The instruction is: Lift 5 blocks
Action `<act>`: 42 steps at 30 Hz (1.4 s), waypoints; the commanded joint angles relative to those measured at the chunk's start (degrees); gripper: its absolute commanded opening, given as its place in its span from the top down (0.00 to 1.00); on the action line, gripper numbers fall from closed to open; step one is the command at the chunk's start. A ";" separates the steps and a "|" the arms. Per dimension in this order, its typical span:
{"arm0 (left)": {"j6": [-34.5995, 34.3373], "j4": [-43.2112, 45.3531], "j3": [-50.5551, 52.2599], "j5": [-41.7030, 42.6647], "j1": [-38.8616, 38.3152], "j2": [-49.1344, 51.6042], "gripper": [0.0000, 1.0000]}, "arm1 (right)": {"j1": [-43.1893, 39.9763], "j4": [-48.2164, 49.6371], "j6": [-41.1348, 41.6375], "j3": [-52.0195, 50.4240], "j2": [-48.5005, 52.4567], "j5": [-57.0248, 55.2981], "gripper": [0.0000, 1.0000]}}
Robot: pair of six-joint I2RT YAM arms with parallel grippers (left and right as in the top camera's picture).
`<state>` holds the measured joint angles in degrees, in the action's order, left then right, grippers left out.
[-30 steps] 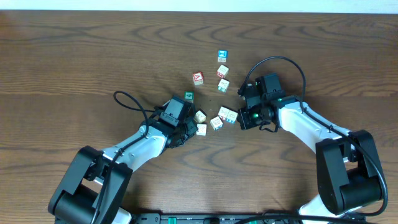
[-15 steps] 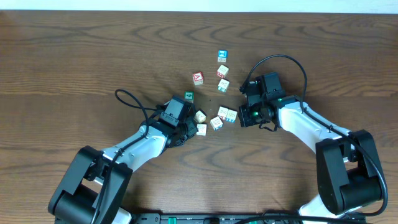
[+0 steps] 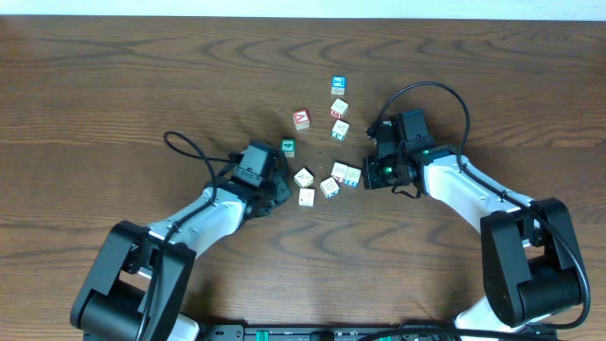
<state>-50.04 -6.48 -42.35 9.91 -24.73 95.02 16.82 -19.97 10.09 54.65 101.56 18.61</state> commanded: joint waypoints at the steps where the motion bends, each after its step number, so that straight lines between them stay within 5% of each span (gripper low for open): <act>1: 2.89 -0.48 1.51 -2.84 2.08 1.46 0.93 | 1.14 0.50 1.49 -0.24 0.37 1.38 0.98; 20: -2.14 5.14 1.51 8.52 2.49 1.49 0.94 | 1.11 -3.82 1.70 -0.24 0.37 0.90 0.99; 42: -5.40 14.14 1.49 9.66 2.14 4.96 0.93 | 1.11 -4.24 1.68 -0.24 0.37 0.44 0.99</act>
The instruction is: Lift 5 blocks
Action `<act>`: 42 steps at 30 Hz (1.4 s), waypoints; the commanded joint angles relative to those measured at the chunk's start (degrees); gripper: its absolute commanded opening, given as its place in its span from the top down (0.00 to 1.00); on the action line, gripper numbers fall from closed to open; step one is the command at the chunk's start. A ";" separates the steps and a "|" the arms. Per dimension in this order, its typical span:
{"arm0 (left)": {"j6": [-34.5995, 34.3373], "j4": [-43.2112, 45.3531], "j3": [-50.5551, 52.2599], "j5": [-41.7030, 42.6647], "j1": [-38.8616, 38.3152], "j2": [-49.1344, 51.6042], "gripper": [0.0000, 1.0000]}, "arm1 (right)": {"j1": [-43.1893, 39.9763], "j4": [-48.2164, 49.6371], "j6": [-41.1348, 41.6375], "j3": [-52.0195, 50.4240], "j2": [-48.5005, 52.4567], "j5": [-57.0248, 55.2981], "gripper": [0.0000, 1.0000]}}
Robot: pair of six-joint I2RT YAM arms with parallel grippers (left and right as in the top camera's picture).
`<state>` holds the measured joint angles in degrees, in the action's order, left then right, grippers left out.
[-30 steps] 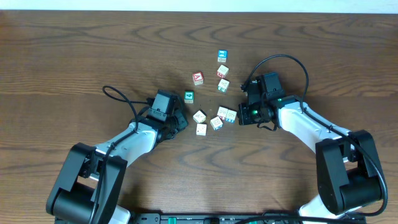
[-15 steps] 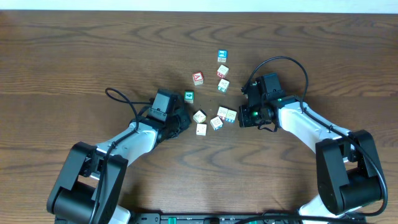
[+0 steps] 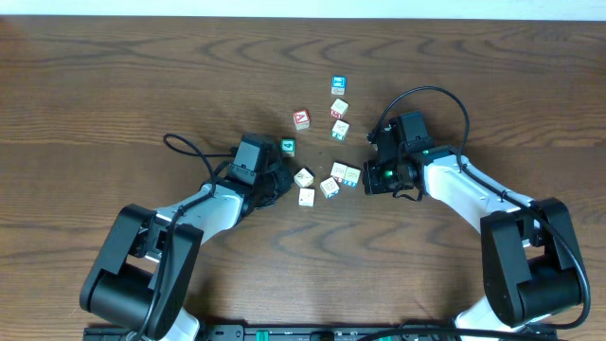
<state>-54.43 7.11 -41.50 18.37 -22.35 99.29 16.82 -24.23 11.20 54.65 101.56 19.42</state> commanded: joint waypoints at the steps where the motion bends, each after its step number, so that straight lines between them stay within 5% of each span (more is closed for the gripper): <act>1: -1.01 0.85 0.63 1.49 -0.24 0.70 0.93 | 1.11 0.02 0.57 -0.24 0.37 -0.76 0.99; 22: -3.34 6.69 0.59 1.97 -1.62 0.70 0.93 | 1.11 0.00 0.55 -0.24 0.37 -1.40 0.99; 42: 0.46 -8.09 0.59 0.79 0.96 0.70 0.93 | 1.11 -0.37 0.50 -0.24 0.37 -1.62 0.99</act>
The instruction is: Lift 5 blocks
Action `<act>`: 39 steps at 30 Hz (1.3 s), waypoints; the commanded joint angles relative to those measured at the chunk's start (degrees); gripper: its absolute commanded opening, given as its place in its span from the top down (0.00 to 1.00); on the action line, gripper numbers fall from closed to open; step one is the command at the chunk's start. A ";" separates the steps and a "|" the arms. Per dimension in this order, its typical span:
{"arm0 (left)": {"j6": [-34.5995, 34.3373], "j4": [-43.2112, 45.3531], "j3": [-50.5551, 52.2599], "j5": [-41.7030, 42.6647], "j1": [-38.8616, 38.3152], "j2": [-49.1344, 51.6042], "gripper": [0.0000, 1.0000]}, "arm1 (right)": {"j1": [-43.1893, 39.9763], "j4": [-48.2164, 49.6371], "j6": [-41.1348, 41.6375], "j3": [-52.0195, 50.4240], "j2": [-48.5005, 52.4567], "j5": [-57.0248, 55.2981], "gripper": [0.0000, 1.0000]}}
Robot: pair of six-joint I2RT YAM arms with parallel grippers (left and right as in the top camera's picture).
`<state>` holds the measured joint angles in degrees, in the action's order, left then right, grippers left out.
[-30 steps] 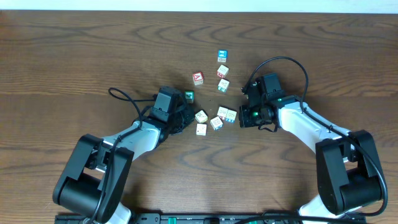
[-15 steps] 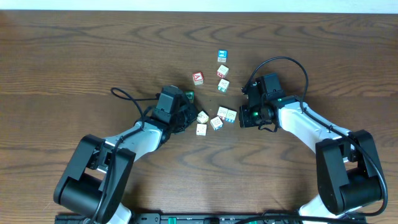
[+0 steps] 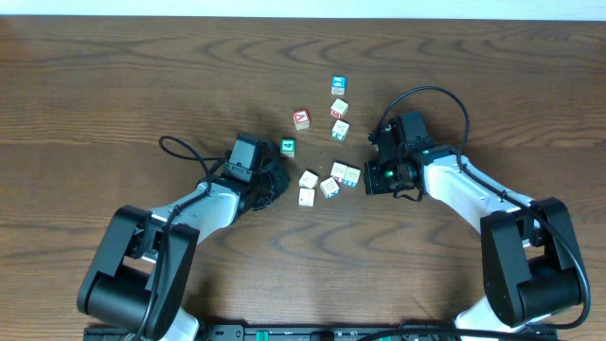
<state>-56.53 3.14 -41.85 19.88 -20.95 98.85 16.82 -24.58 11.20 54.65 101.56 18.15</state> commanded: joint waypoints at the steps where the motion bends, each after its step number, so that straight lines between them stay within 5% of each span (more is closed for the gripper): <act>1: 2.99 -4.76 0.94 -0.20 -0.72 1.14 0.93 | 1.14 0.00 0.50 -0.24 0.37 -0.33 0.99; 39: 1.77 8.79 0.94 0.46 -2.60 1.14 0.93 | 1.14 0.13 0.55 -0.24 0.37 -0.33 0.99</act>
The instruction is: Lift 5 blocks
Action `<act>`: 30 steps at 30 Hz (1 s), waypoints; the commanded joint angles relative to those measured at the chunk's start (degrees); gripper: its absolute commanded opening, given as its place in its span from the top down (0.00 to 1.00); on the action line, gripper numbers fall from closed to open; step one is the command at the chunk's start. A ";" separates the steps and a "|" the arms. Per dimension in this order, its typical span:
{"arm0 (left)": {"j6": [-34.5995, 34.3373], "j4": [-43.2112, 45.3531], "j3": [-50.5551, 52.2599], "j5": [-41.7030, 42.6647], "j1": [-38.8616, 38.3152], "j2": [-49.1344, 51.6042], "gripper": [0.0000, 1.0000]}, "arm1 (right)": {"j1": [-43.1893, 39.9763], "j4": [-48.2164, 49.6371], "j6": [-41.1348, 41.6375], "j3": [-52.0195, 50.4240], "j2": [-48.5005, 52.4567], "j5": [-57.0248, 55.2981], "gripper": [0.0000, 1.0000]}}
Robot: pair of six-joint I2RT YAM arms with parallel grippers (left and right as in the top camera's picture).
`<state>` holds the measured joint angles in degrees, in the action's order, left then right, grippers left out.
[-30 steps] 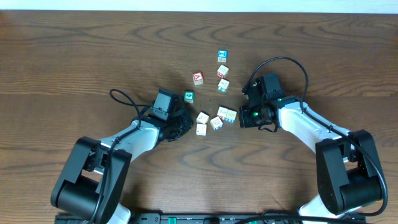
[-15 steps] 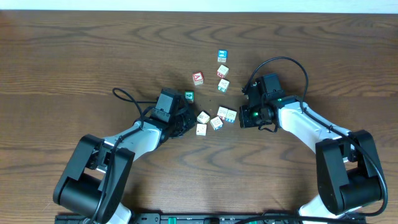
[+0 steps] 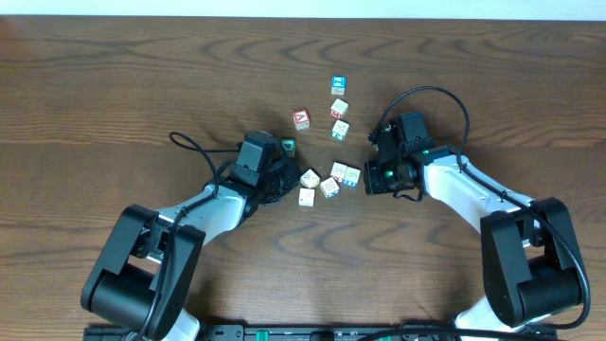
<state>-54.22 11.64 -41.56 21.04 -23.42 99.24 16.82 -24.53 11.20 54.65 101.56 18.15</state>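
Note:
Several small blocks lie scattered mid-table in the overhead view. A blue block (image 3: 337, 85), a cream one (image 3: 339, 108) and a green-and-white one (image 3: 340, 129) form a far column, with a red block (image 3: 301, 118) to their left. My left gripper (image 3: 280, 176) partly covers a green block (image 3: 288, 146) and points at a cream block (image 3: 310, 178). Nearby lie a white block (image 3: 306, 197) and a tan block (image 3: 329, 188). My right gripper (image 3: 370, 176) sits right beside a pair of blocks (image 3: 347, 174). Both sets of fingers are hidden under the wrists.
The wooden table (image 3: 114, 85) runs wide on both sides. Black cables loop from each wrist, the left cable (image 3: 189, 147) and the right cable (image 3: 426, 93). Both arm bases stand at the near edge.
My left gripper has shifted slightly to the right, and its body now partly covers the green block. The blocks and the right arm look unchanged.
My left gripper first lay lower, left of the cream block. It then stood further back and left. The cream block then sat a little further right. Now the gripper is closer to the green and cream blocks. The right arm stayed beside the block pair throughout.

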 commanded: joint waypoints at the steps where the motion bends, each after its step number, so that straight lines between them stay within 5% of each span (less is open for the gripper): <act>1: -0.55 0.28 0.66 -0.70 -0.13 0.74 0.93 | 1.14 0.09 0.55 -0.24 0.37 -0.33 0.99; 15: 5.25 -12.31 0.66 -4.96 -0.07 0.72 0.93 | 1.14 0.11 0.50 -0.24 0.37 -0.35 0.99; 30: 6.93 -3.52 0.66 -0.02 -3.56 0.72 0.93 | 1.14 0.09 0.55 -0.24 0.37 -0.35 0.99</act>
<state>-47.33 7.18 -41.58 20.88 -27.05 99.22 16.82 -24.45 11.22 54.65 101.58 18.04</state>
